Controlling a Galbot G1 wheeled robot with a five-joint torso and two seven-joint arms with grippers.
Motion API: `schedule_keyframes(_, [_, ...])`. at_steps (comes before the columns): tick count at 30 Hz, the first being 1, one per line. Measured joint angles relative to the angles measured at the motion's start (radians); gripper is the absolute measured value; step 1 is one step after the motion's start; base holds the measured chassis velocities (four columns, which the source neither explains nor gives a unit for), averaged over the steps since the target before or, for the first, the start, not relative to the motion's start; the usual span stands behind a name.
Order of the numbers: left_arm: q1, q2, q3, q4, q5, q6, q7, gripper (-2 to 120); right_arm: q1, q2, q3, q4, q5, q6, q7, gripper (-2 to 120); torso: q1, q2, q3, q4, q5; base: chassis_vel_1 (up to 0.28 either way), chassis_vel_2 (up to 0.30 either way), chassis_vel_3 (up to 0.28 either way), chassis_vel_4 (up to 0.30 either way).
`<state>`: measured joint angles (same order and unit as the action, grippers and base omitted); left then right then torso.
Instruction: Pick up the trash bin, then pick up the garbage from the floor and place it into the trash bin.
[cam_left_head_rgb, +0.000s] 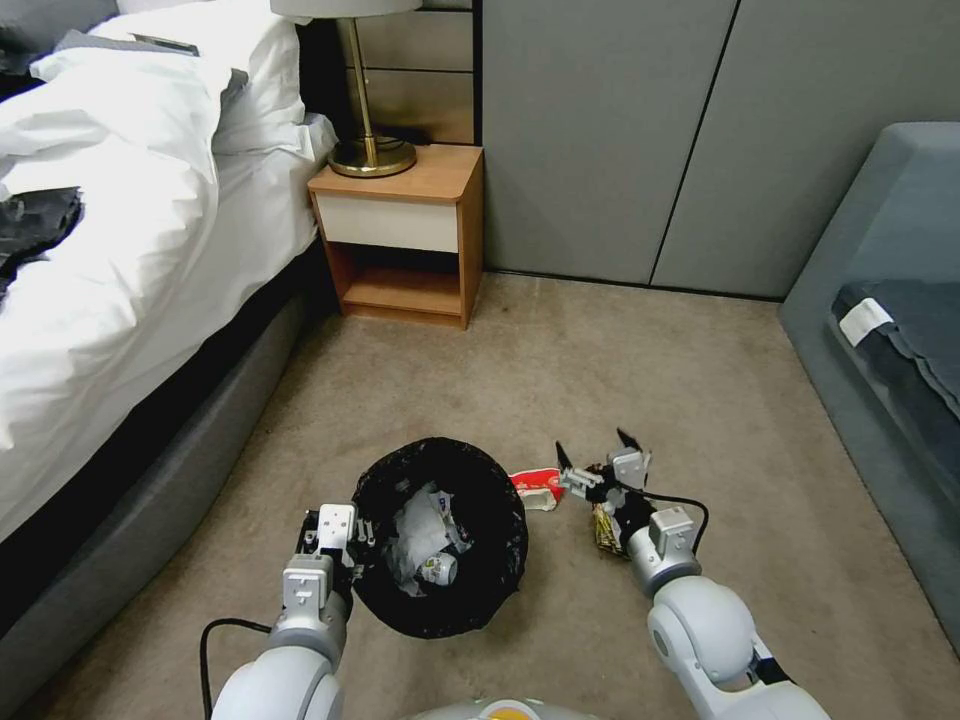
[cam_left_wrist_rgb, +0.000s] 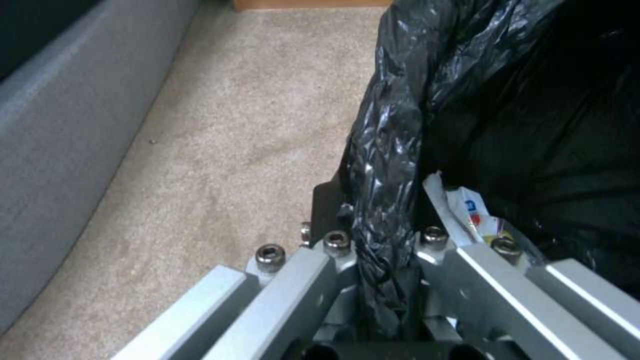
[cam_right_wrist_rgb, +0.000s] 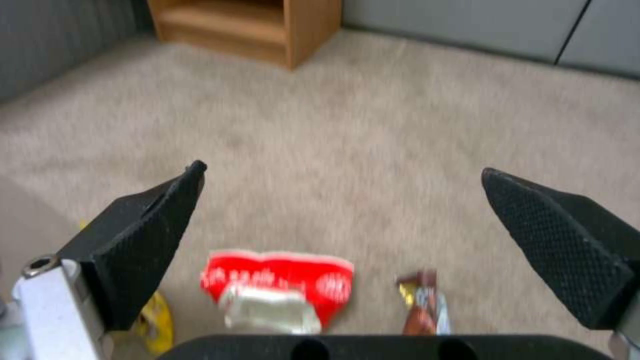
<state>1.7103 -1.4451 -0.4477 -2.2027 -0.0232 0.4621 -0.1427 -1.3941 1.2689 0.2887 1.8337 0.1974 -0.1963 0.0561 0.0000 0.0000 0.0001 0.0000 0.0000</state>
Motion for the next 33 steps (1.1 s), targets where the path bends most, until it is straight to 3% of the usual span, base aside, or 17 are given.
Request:
schedule_keyframes(10, [0.001, -0.001, 0.003, -0.001, -0.001, -0.002, -0.001, 1, 0.018, 0.004, -0.005, -0.128, -0.019, -0.036, -0.026, 100, 0.0, 0.0, 0.0, 0.0, 0.0001, 0.0, 0.0, 0.0, 0.0])
schedule_keyframes(33, [0.006, -0.004, 0.005, 0.012, 0.009, -0.015, -0.001, 1, 0.067, 0.021, -0.016, -0.348, -0.044, 0.032, -0.085, 100, 0.0, 0.0, 0.0, 0.0, 0.0, 0.0, 0.0, 0.0, 0.0])
